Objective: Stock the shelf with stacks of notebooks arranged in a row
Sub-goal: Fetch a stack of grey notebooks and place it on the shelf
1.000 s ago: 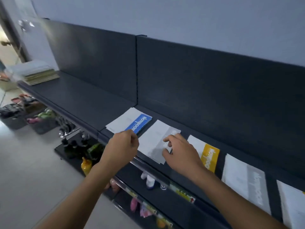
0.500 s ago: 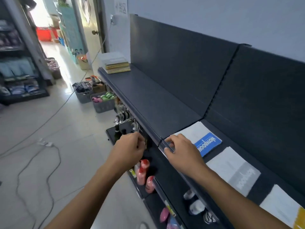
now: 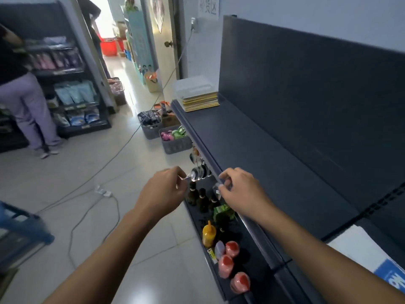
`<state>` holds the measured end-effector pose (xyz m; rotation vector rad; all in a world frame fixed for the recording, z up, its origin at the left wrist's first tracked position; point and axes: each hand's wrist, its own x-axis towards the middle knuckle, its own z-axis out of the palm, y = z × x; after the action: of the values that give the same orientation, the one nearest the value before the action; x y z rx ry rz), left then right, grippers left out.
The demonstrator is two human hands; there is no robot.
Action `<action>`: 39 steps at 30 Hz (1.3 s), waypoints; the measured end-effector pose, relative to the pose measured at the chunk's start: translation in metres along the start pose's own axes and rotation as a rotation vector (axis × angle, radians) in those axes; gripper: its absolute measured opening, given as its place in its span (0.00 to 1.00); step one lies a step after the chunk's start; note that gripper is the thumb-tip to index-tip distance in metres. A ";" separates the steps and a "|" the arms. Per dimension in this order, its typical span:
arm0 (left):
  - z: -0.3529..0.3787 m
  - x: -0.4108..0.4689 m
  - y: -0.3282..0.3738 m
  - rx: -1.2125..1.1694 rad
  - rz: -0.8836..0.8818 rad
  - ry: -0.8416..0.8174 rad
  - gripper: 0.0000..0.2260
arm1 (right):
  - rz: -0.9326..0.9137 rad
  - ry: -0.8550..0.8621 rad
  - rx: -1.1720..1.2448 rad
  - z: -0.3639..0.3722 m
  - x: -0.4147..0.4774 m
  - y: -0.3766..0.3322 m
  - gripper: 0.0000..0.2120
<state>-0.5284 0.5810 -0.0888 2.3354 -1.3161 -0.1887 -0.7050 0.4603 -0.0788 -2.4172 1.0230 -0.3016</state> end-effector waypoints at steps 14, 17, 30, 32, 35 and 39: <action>-0.047 0.174 -0.154 -0.074 -0.021 0.024 0.09 | -0.023 -0.073 -0.054 0.072 0.212 -0.103 0.13; -0.058 0.210 -0.181 -0.089 0.016 0.026 0.08 | 0.024 -0.052 -0.052 0.080 0.248 -0.120 0.13; -0.049 0.379 -0.211 -0.104 0.245 -0.064 0.07 | 0.211 0.073 0.018 0.092 0.385 -0.115 0.11; -0.044 0.408 -0.206 -0.098 0.294 -0.071 0.06 | 0.243 0.097 0.036 0.091 0.410 -0.106 0.10; -0.035 0.461 -0.199 -0.094 0.348 -0.096 0.05 | 0.298 0.123 0.078 0.086 0.451 -0.090 0.08; -0.026 0.531 -0.184 -0.059 0.426 -0.160 0.06 | 0.347 0.155 0.101 0.074 0.500 -0.067 0.09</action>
<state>-0.0926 0.2257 -0.0953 1.9677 -1.8228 -0.2765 -0.2888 0.1670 -0.1014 -2.1051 1.4346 -0.4103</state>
